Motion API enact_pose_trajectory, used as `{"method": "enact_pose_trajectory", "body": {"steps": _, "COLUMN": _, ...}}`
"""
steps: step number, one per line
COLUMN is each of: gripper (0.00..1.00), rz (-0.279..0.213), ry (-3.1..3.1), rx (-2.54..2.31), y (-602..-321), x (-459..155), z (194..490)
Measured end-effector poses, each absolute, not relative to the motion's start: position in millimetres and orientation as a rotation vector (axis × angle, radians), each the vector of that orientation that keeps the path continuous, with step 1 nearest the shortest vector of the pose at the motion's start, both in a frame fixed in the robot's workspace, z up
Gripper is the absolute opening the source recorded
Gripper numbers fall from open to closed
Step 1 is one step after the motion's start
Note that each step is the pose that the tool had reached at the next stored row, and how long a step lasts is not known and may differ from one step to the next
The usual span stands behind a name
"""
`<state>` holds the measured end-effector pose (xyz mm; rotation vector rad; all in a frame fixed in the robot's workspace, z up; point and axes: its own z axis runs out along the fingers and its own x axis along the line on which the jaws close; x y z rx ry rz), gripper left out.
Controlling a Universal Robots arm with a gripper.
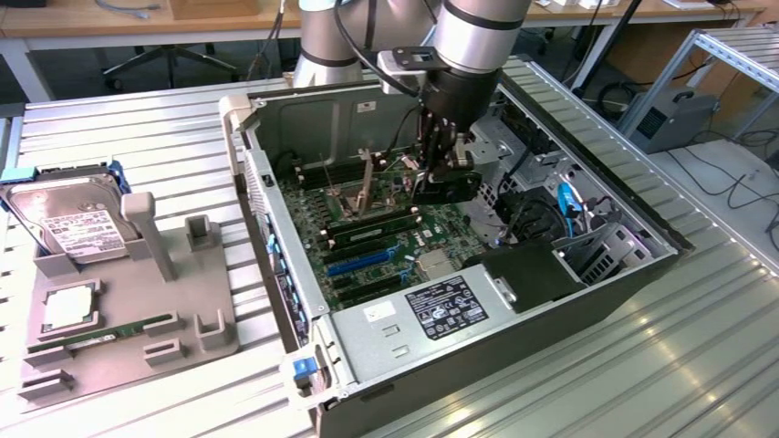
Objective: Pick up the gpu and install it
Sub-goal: 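Insert the gpu into the slot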
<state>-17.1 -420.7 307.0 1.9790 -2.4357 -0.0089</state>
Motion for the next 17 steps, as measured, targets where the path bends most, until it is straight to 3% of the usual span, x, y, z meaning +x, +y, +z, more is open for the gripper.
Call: {"method": "enact_pose_trajectory", "body": {"steps": 17, "gripper": 0.27, "rz": -0.009, "ry": -2.384, "rx": 2.041, "y": -420.7, "x": -17.1, "z": 306.9}}
